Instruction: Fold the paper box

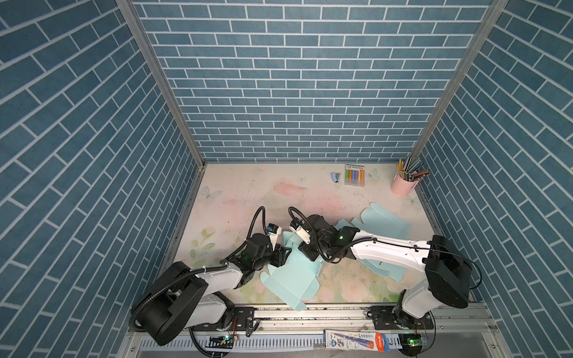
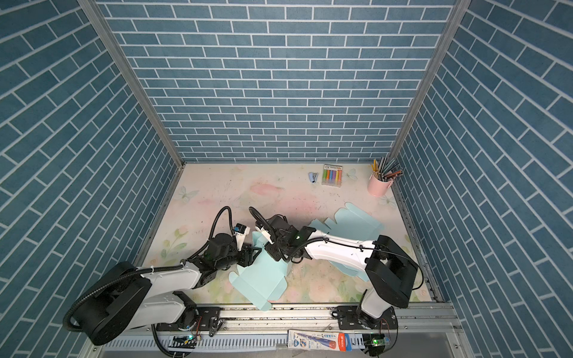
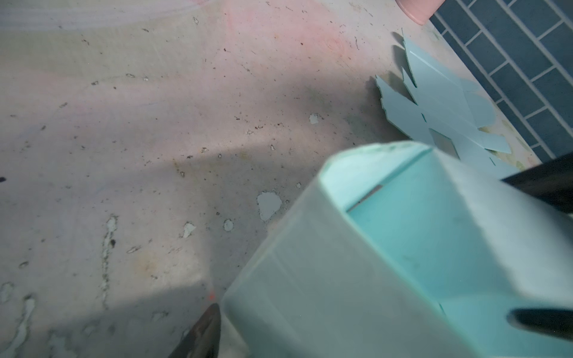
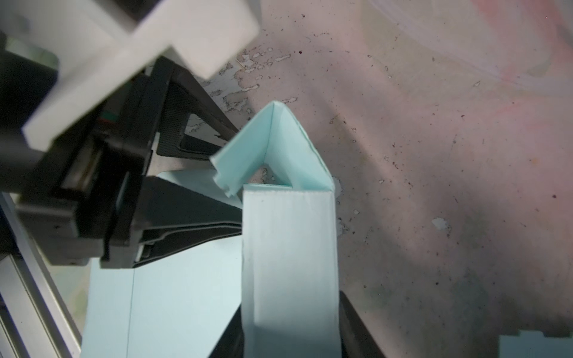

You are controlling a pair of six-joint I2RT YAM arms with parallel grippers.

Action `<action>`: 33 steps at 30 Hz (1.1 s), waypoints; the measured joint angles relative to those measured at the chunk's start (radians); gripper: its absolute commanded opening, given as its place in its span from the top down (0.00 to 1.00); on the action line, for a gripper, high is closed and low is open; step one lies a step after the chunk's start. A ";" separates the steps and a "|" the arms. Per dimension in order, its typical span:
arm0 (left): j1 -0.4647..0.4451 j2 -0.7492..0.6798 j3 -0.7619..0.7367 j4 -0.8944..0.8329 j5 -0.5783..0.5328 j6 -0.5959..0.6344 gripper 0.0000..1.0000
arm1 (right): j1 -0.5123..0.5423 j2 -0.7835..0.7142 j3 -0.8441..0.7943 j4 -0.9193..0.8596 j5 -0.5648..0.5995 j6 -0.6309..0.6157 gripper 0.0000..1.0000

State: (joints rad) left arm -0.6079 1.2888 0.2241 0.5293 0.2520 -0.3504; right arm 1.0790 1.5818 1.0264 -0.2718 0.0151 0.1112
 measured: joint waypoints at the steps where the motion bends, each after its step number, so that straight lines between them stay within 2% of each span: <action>1: -0.002 -0.002 0.000 0.006 0.000 0.003 0.36 | 0.000 0.000 -0.002 0.004 0.000 -0.006 0.63; 7: -0.034 -0.059 0.000 0.031 -0.003 0.021 0.35 | 0.000 -0.001 -0.008 0.013 0.012 -0.017 0.72; 13: -0.048 -0.158 -0.038 0.049 0.010 -0.006 0.28 | -0.010 -0.011 -0.035 0.041 0.048 -0.047 0.72; 19: -0.044 -0.333 -0.089 0.000 0.011 -0.035 0.27 | -0.054 -0.115 -0.148 0.106 0.041 -0.098 0.72; 23: 0.012 -0.410 -0.085 -0.002 0.016 -0.040 0.27 | -0.071 -0.208 -0.229 0.138 0.024 -0.168 0.70; 26: 0.095 -0.385 -0.068 0.001 0.027 -0.050 0.29 | -0.082 -0.214 -0.235 0.140 0.014 -0.208 0.70; 29: 0.188 -0.281 -0.020 0.005 0.038 -0.055 0.33 | -0.090 -0.199 -0.226 0.140 0.016 -0.240 0.70; 33: 0.217 -0.077 0.110 0.000 0.063 -0.022 0.34 | -0.090 -0.176 -0.208 0.137 0.018 -0.269 0.70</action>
State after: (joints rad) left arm -0.3912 1.2114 0.3340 0.5293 0.3149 -0.3721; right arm 0.9886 1.4055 0.8188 -0.1345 0.0326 -0.1577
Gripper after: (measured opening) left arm 0.664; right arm 0.372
